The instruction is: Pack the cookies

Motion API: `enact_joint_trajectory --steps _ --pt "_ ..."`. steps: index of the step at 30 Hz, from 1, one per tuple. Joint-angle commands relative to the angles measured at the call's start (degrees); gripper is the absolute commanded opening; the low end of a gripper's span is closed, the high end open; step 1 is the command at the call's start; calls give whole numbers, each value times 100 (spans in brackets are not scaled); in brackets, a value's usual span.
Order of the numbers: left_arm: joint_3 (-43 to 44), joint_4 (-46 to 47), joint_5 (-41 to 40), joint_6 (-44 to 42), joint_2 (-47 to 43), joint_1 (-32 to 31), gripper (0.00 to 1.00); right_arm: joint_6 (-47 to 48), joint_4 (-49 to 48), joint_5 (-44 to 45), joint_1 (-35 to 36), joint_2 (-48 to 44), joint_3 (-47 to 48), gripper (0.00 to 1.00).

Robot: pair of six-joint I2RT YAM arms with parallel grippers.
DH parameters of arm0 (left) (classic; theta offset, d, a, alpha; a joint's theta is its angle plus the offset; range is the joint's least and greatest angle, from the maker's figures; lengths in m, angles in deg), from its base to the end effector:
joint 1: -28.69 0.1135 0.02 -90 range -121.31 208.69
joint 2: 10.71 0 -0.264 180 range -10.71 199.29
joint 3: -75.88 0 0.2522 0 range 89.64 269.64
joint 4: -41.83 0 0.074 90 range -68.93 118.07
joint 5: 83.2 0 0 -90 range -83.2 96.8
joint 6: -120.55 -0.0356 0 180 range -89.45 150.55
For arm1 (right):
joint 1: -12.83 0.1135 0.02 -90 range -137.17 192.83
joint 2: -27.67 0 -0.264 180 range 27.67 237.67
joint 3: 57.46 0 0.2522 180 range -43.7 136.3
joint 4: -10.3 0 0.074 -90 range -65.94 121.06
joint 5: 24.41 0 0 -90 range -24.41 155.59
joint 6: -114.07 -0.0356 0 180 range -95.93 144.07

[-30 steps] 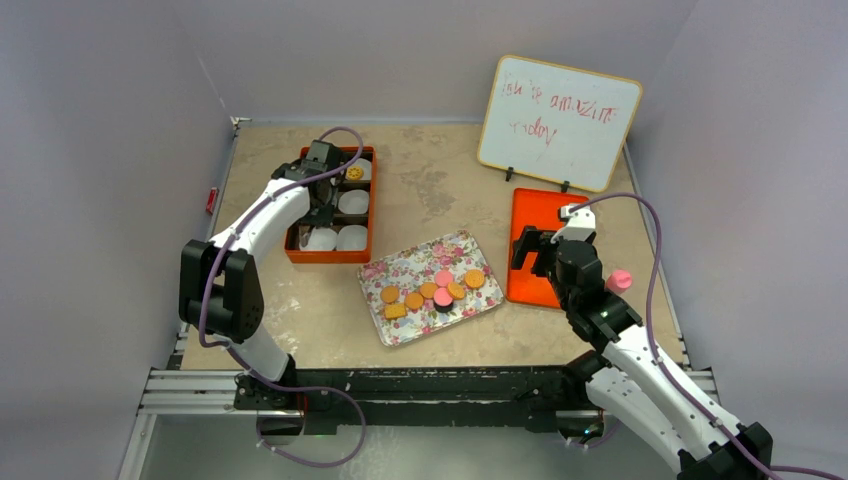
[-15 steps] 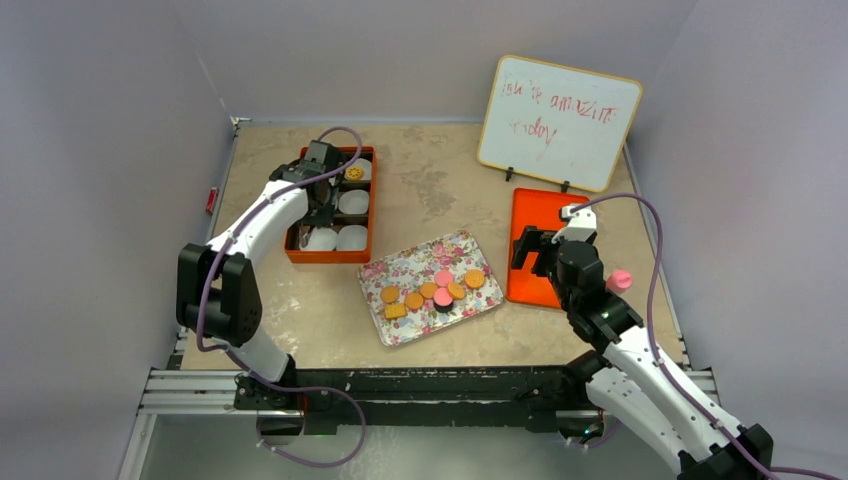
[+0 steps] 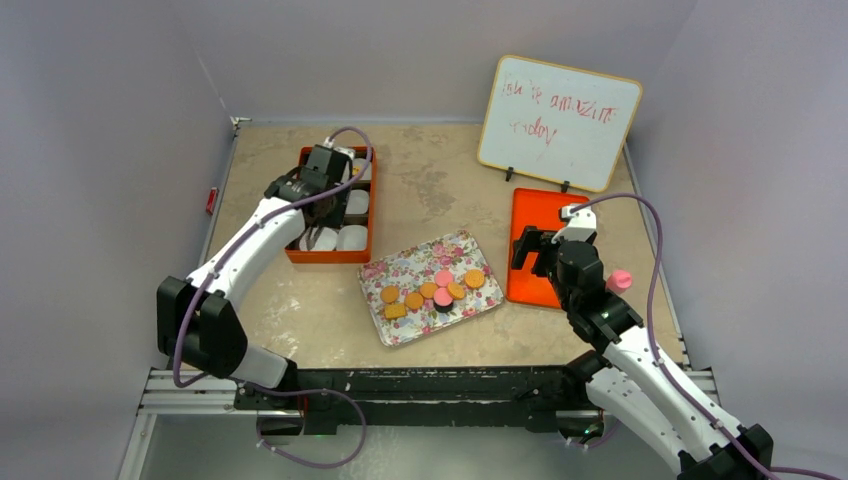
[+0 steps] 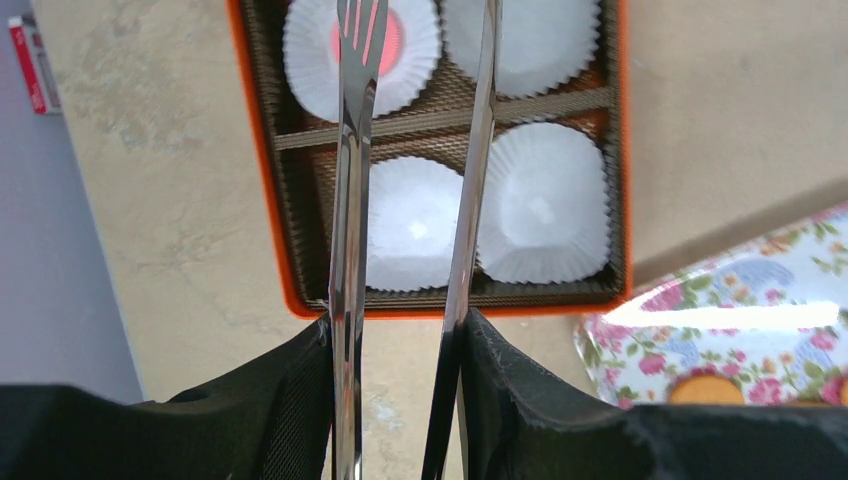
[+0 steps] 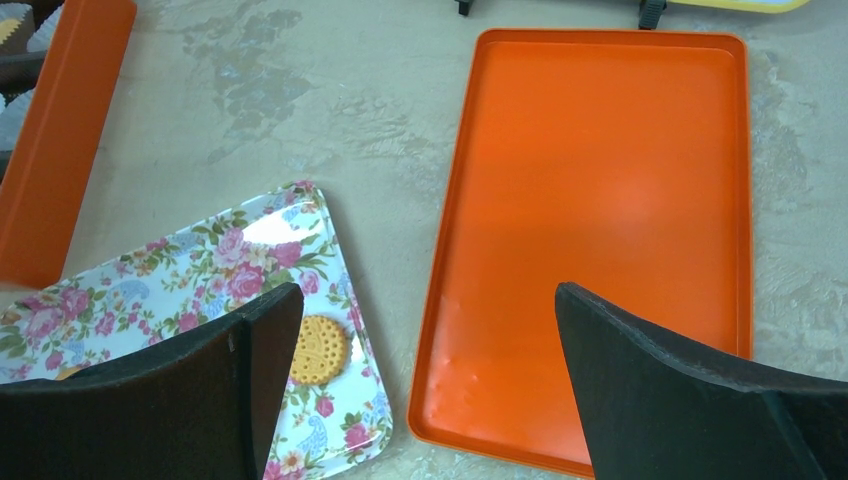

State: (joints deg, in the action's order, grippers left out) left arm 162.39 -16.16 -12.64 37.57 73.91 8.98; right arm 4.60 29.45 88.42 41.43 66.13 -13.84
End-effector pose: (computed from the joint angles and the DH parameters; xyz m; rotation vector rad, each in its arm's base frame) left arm 0.2933 -0.0925 0.2954 0.1455 2.4810 0.2388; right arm 0.1542 0.0683 0.2746 0.1383 1.7965 0.2383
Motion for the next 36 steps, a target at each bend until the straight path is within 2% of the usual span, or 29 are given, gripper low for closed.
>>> enact_joint_trajectory --steps 1,13,28,36 --pt "-168 240 176 -246 -385 -407 41 -46 -8 -26 6 -55 227 99" --pt "-604 247 1154 -373 -1167 -1384 42 -66 -122 -75 5 135 351 99" --pt "-560 -447 670 53 -1007 -3399 43 -143 -190 -124 5 204 336 99" --pt "-297 -846 494 91 -705 -3990 45 -148 -202 -158 7 198 320 99"
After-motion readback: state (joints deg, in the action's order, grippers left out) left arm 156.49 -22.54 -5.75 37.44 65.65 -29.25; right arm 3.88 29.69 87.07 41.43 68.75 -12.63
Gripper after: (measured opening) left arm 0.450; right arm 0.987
